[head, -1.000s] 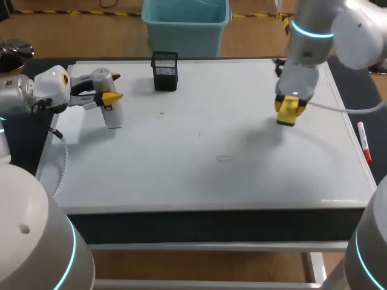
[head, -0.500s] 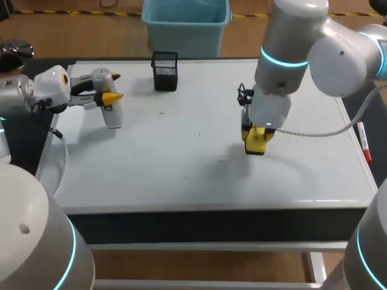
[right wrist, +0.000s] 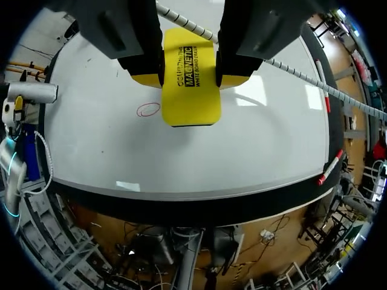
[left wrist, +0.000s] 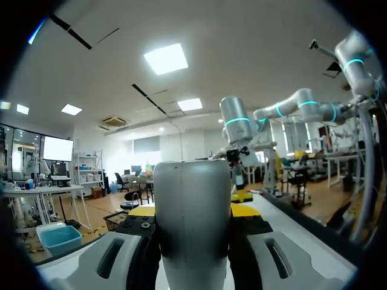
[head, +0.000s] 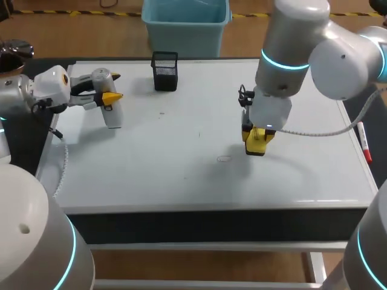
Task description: Pick up the inspection probe, press it on each red-marked spot on the whiteboard one by one, put down the probe, pick up the eraser, and wipe off all the red marks.
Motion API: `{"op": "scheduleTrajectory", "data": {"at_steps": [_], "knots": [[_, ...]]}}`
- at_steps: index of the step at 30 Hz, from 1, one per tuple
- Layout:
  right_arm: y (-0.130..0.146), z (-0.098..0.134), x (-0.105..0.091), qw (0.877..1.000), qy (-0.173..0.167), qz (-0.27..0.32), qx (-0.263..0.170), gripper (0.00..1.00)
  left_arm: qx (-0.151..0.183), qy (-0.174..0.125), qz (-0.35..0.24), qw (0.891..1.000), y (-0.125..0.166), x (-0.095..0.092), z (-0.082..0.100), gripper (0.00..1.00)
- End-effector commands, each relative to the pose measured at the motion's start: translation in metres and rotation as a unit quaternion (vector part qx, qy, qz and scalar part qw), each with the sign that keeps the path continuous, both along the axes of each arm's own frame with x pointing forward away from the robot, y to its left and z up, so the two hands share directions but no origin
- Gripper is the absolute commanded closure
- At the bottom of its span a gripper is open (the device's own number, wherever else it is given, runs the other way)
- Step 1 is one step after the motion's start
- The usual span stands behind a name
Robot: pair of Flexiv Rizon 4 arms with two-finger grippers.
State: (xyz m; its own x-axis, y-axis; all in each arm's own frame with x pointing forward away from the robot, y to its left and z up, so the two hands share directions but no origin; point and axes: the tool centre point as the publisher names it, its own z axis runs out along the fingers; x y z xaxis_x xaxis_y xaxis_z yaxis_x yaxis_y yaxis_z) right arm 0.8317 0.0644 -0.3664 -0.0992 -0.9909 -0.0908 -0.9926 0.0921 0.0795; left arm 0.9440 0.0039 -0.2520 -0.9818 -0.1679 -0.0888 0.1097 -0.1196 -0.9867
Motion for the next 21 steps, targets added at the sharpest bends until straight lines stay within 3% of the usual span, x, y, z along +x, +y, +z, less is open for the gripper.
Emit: {"op": "scheduleTrajectory", "data": {"at_steps": [1, 11, 13, 21], "knots": [[0.012, -0.003, -0.009, 1.0, -0.003, 0.024, -0.009, 1.0, 0.0, -0.001, 0.001, 1.0, 0.0, -0.001, 0.001, 1.0], [0.067, -0.018, -0.011, 0.996, 0.005, 0.085, -0.034, 1.0, 0.0, -0.001, 0.001, 1.0, 0.0, -0.001, 0.001, 1.0], [0.075, -0.02, -0.01, 0.996, -0.007, 0.087, -0.035, 1.0, 0.0, -0.001, 0.001, 1.0, 0.0, -0.001, 0.001, 1.0], [0.105, -0.04, -0.002, 0.996, 0.008, 0.082, -0.041, 1.0, 0.0, -0.001, 0.001, 1.0, 0.0, -0.001, 0.001, 1.0]]}}
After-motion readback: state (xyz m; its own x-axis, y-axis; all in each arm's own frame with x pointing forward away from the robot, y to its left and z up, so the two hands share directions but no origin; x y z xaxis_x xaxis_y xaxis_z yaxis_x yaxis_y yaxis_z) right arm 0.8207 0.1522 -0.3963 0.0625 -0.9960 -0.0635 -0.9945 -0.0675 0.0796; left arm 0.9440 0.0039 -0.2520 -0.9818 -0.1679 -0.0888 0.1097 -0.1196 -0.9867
